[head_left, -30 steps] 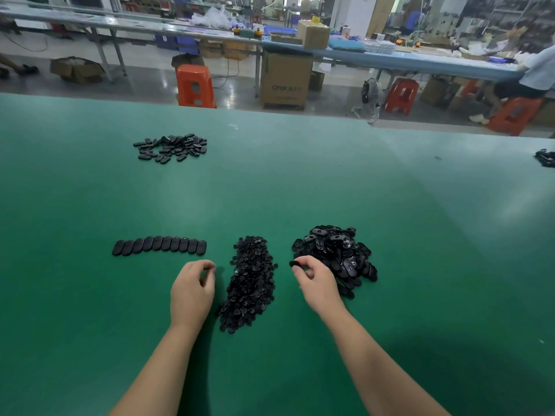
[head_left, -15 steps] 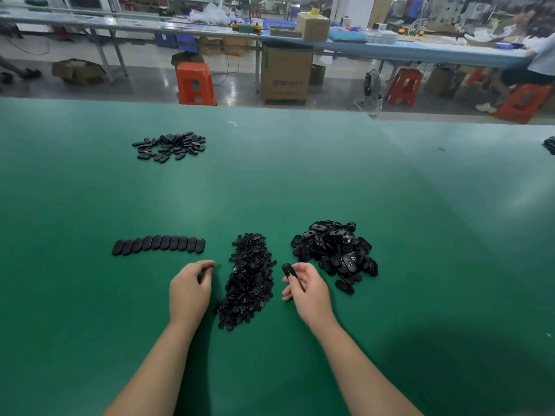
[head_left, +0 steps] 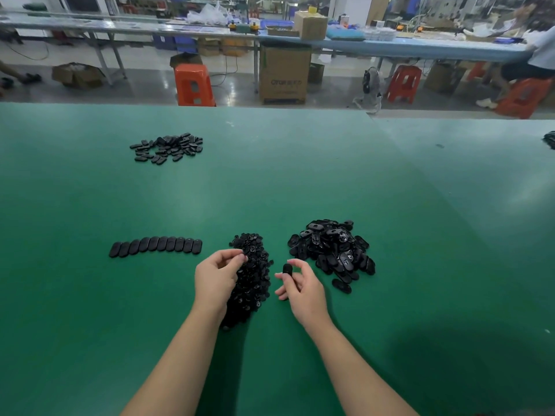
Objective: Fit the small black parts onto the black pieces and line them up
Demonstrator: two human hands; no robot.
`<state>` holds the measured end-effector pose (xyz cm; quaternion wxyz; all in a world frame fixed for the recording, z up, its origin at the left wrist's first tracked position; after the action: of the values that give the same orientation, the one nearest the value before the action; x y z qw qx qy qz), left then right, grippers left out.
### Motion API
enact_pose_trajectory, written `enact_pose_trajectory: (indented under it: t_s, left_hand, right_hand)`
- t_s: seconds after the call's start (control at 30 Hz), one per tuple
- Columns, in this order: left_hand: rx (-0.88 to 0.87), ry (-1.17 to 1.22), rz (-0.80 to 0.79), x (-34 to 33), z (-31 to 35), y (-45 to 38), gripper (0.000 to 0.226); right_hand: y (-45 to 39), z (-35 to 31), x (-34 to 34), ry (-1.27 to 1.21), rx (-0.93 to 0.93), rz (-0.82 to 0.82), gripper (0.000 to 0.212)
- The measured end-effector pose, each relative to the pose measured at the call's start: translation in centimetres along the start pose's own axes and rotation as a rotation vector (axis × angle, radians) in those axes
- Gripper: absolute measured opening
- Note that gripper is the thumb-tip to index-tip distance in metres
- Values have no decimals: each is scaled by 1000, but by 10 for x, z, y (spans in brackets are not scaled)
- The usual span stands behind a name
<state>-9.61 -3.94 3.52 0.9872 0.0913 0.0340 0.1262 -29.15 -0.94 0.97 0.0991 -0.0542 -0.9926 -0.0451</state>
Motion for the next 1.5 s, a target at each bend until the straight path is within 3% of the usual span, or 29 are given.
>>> enact_pose_trajectory:
  t_s: [0.4,0.63,0.8,0.9,1.03,1.13,1.5]
  left_hand:
    - [329,298,-154,-30,-11,13,9]
    - [375,321,-162,-35,-10,18,14]
    - [395,315,-154,-36,-14,17,11]
    - [359,215,-147,-35,-18,16,10]
    - [156,-234,-140,-40,-13,20,7]
    - [41,-416,-123,-49,-7,25,10]
    - [-8,-543,-127,-64,0,27,13]
  right_hand:
    - [-4,7,3,47,-28,64,8]
    - [-2,5,2,-21,-34,28,30]
    - [-1,6,2,-76,-35,22,16]
    - [-1,5,1,-84,-29,15,12]
    - [-1,4,0,-49,-17,-3,16]
    - [-1,4,0,-12,-15,-3,22]
    - [2,0,3,72,8,41,25]
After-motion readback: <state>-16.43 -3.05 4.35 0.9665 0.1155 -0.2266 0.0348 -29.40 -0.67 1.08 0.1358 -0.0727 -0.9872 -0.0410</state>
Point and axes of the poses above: each hand's wrist, its own y-axis away from the middle knuckle, its own x-axis out of the back of the hand, z = x × y, the point moved 4 cm from there along -y, towards the middle knuckle, and after that the axes turned 2 degrees about -z, right-handed, at the moved point
